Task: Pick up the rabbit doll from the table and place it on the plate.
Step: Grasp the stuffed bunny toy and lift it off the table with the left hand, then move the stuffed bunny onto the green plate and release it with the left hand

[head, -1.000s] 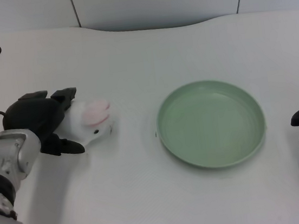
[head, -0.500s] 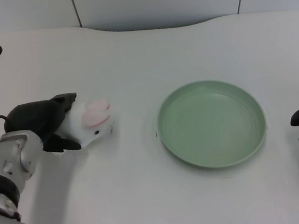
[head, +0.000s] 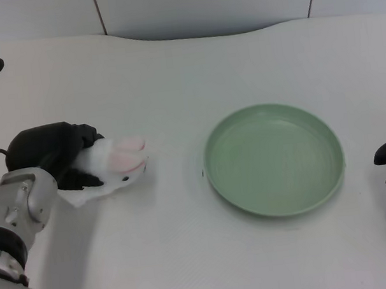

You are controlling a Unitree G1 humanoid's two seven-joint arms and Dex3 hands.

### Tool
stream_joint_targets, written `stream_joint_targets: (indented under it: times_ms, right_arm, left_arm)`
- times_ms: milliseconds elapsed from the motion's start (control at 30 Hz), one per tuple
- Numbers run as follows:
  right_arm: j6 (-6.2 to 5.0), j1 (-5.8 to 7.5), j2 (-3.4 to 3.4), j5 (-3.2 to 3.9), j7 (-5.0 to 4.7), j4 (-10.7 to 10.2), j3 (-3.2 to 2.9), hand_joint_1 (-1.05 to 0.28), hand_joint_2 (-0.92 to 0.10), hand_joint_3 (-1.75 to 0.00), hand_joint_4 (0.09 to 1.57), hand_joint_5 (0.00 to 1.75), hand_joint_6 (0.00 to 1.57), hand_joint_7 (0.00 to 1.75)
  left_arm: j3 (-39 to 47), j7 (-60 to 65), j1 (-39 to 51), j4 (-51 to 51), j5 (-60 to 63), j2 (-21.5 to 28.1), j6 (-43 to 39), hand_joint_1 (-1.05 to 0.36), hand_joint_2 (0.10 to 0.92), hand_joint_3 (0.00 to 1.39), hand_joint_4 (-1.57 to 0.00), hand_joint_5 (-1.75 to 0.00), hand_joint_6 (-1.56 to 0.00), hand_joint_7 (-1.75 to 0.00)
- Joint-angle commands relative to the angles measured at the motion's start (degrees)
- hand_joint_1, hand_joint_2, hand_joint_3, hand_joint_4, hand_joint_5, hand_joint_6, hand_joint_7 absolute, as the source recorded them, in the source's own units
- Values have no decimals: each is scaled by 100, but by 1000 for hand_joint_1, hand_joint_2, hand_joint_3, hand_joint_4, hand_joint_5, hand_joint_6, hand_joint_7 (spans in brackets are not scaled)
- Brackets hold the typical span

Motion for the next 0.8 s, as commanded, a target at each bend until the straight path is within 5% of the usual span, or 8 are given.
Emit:
stream_joint_targets:
  times_ms: [33,200,300,467,600,733,800]
  right_arm:
    - [-10,9,-56,27,-41,19,-3,-377,-917,-28,1284,1746,538,1746]
    - [-24,36,-49,-3,-180,-48,24,-361,-916,-26,1170,1746,414,1746]
    - [0,39,-28,19,-173,-53,21,-353,-916,-29,1257,1746,508,1746]
    - [66,35,-20,22,-168,-75,33,-345,-919,-43,1291,1746,450,1746]
    - [89,32,-21,-8,-272,-70,47,-362,-916,-33,1239,1746,476,1746]
    - [256,31,-1,20,-453,-102,28,-347,-902,-17,1144,1746,393,1746]
    - [238,36,16,36,-382,-120,34,-341,-912,-19,1195,1746,411,1746]
  left_arm:
    - [88,278,-53,-31,-123,85,-414,-163,862,0,-679,-1141,-1144,-90]
    - [48,450,-363,-73,-131,36,-807,-149,841,1,-694,-1184,-1168,-104]
    - [4,444,-592,-88,-113,-1,-944,-160,861,11,-676,-1175,-1155,-102]
    - [-96,381,-951,-110,-77,-133,-1104,-169,862,2,-699,-1094,-1136,-95]
    - [-261,447,-1137,-104,16,-316,-1158,-162,852,4,-715,-1106,-1148,-102]
    - [-346,365,-1242,-94,18,-578,-1204,-156,884,6,-655,-1215,-1138,-114]
    - [-387,374,-1253,-91,26,-726,-1236,-134,882,3,-653,-1202,-1136,-133]
